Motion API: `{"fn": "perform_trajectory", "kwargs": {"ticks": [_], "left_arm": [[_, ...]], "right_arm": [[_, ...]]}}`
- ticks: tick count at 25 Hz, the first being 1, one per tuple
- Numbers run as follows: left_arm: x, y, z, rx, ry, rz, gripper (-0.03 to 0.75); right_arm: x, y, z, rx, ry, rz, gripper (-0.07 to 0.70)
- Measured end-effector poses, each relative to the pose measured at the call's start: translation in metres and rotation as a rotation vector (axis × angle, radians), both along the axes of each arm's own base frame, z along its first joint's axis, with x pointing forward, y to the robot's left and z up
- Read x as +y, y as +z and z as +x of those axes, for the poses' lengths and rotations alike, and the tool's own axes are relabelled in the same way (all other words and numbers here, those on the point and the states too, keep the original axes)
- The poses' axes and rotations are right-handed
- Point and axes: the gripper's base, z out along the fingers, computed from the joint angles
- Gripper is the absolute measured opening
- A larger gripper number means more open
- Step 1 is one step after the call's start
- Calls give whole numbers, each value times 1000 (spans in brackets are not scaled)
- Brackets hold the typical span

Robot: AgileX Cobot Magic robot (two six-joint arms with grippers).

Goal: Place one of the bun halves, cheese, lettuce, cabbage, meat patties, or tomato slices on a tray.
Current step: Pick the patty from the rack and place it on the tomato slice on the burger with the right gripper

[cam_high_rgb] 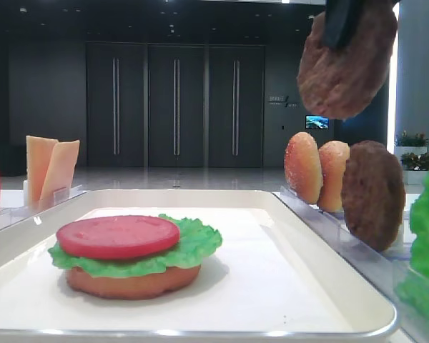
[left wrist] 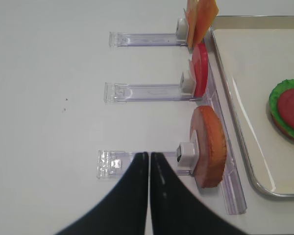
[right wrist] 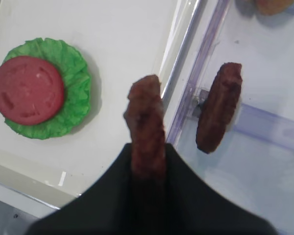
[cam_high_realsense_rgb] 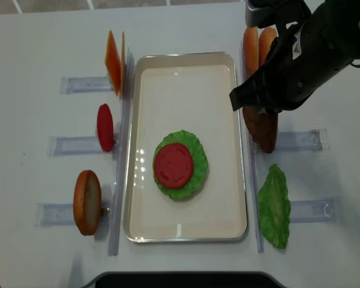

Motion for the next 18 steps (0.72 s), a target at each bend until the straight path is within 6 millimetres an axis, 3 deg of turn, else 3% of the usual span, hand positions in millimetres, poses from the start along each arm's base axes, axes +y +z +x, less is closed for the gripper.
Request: {"fn": "perform_trajectory", "kwargs": {"ticks": [5, 13, 18], "left_arm": [[0, 0, 0, 0, 0, 0, -7], [0, 0, 0, 0, 0, 0, -7], [0, 0, 0, 0, 0, 0, -7]], "right_arm": [[-8, 8, -15, 55, -6, -15, 90], [-17, -16, -44, 194, -26, 26, 90], [-27, -19, -66, 206, -41, 98, 90]]}}
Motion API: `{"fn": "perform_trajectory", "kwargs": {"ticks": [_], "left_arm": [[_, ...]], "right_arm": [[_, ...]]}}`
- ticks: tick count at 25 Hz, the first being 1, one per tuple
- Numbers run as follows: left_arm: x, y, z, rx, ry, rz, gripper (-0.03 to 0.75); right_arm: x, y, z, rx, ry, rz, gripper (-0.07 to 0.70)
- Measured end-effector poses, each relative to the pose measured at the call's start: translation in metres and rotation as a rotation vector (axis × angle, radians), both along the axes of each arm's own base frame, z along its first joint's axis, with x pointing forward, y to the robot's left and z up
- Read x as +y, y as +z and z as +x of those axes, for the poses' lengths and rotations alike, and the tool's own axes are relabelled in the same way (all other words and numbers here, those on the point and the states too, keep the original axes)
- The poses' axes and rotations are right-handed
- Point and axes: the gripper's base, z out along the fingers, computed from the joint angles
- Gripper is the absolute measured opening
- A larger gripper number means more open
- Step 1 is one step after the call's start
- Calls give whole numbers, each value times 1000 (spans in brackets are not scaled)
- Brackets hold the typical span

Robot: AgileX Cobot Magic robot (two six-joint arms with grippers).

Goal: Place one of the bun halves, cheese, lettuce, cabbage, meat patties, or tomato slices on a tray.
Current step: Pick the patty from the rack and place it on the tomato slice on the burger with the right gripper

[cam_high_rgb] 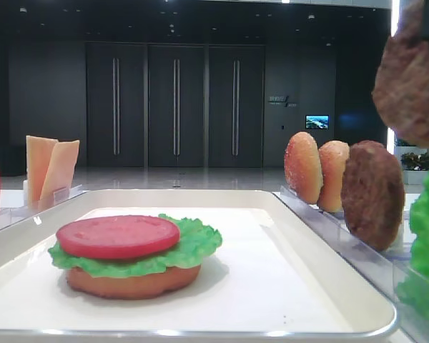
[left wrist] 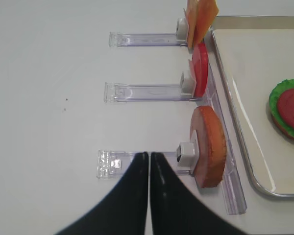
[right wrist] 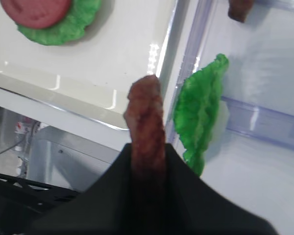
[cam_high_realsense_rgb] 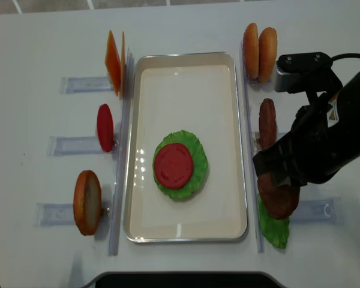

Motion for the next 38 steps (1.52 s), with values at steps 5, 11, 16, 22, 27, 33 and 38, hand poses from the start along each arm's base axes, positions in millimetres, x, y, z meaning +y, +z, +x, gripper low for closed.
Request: {"fn": "perform_trajectory", "kwargs": {"ticks": [5, 11, 16, 22, 27, 33, 38], "left_arm": [[0, 0, 0, 0, 0, 0, -7], [0, 0, 0, 0, 0, 0, -7], [0, 0, 0, 0, 0, 0, -7], [0, 0, 0, 0, 0, 0, -7], [0, 0, 0, 0, 0, 0, -7], [0, 0, 0, 0, 0, 0, -7], [0, 0, 0, 0, 0, 0, -7]], "right_arm": [[11, 8, -9, -35, 52, 215, 90], [39, 4, -4, -75, 186, 498, 90], [59, -17, 10, -61, 237, 620, 90], [76, -41, 29, -18, 274, 764, 90], [79, -63, 49, -9, 227, 834, 90], [84, -86, 63, -11, 175, 857, 90], [87, -101, 72, -21, 100, 846, 90]]}}
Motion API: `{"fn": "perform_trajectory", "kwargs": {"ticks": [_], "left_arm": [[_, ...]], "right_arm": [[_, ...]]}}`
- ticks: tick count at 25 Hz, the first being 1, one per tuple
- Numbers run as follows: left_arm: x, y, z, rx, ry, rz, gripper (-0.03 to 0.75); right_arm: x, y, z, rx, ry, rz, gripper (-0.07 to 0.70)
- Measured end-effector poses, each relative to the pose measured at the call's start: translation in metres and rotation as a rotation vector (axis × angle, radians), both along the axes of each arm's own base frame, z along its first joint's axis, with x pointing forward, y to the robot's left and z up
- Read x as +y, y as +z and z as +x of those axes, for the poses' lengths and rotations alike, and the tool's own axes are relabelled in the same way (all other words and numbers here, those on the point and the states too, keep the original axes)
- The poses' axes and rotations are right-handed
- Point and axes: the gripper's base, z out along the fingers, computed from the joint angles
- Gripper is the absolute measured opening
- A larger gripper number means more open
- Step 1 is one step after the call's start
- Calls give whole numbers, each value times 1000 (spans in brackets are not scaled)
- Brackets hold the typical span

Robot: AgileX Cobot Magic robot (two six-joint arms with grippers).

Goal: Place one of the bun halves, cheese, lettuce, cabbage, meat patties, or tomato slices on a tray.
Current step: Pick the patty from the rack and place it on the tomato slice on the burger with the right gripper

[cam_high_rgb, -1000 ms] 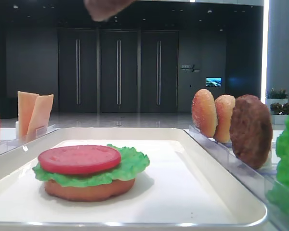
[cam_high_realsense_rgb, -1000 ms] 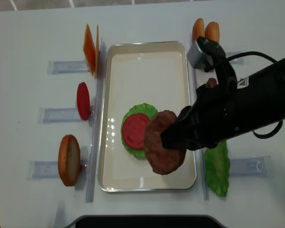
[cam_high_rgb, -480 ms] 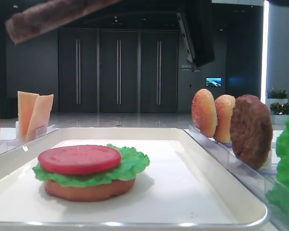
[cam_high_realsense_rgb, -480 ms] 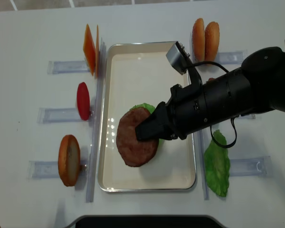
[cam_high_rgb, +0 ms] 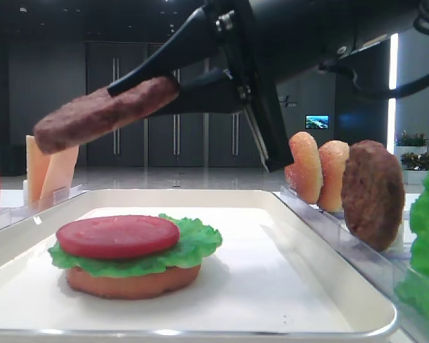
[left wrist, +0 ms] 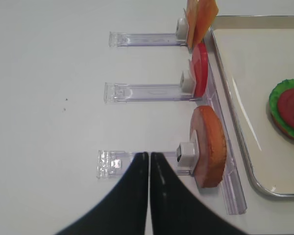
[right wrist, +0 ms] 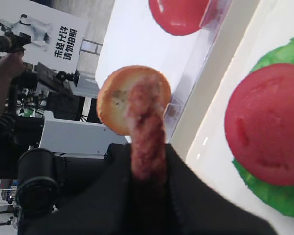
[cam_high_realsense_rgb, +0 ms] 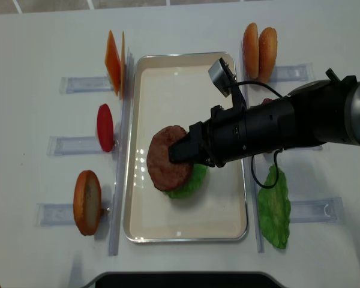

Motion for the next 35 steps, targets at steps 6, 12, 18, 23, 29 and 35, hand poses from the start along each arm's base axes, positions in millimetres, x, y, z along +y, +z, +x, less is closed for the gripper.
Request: {"fn": "perform_trajectory", "kwargs": {"ticks": [6, 12, 18, 23, 29, 35], "left_arm": [[0, 0, 0, 0, 0, 0, -7], [0, 0, 0, 0, 0, 0, -7], [0, 0, 0, 0, 0, 0, -7], [0, 0, 0, 0, 0, 0, -7], [0, 0, 0, 0, 0, 0, -7], [0, 0, 0, 0, 0, 0, -7]], "right_arm": [[1, -15, 4, 23, -16, -37, 90], [3, -28, 8, 51, -18, -58, 90], [10, -23, 19, 23, -20, -39, 90], [11, -33, 21, 44, -19, -51, 90], [11, -42, 21, 54, -15, -67, 90], [11, -42, 21, 42, -9, -68, 90]]}}
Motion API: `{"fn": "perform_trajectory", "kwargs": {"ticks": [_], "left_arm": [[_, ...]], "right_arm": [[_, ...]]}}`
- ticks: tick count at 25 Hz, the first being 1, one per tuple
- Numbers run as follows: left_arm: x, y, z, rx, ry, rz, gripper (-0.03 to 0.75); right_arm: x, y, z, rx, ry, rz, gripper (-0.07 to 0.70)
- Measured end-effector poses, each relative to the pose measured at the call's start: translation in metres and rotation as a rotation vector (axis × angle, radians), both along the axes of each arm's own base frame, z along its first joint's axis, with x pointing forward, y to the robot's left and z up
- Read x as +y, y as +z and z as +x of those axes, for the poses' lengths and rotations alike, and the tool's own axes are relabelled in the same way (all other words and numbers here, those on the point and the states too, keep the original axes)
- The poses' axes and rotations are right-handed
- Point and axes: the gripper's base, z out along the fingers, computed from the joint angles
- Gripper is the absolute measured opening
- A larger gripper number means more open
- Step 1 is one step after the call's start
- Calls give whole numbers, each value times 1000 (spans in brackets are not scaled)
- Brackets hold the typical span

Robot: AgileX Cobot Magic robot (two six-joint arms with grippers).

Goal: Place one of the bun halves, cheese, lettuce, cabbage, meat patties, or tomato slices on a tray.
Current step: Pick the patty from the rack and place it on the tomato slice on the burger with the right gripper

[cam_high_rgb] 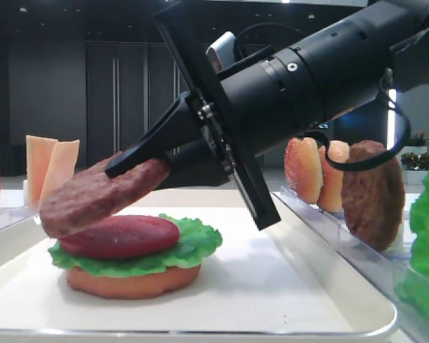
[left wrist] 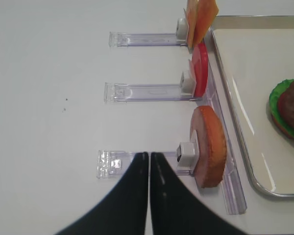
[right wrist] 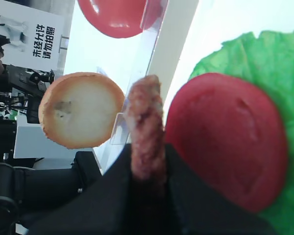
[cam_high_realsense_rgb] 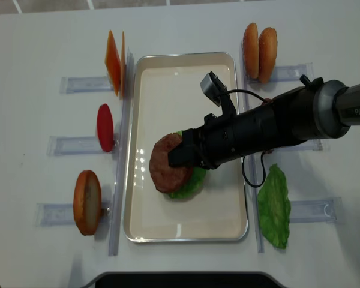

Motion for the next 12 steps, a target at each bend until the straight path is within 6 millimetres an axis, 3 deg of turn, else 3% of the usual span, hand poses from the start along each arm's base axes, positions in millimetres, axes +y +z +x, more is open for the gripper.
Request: {"fn": "perform_trajectory", "kwargs": {"ticks": [12], "left_arm": [[0, 0, 0, 0, 4, -8, -7]], "right_arm": [[-3, 0, 3, -29, 1, -1, 90]]}}
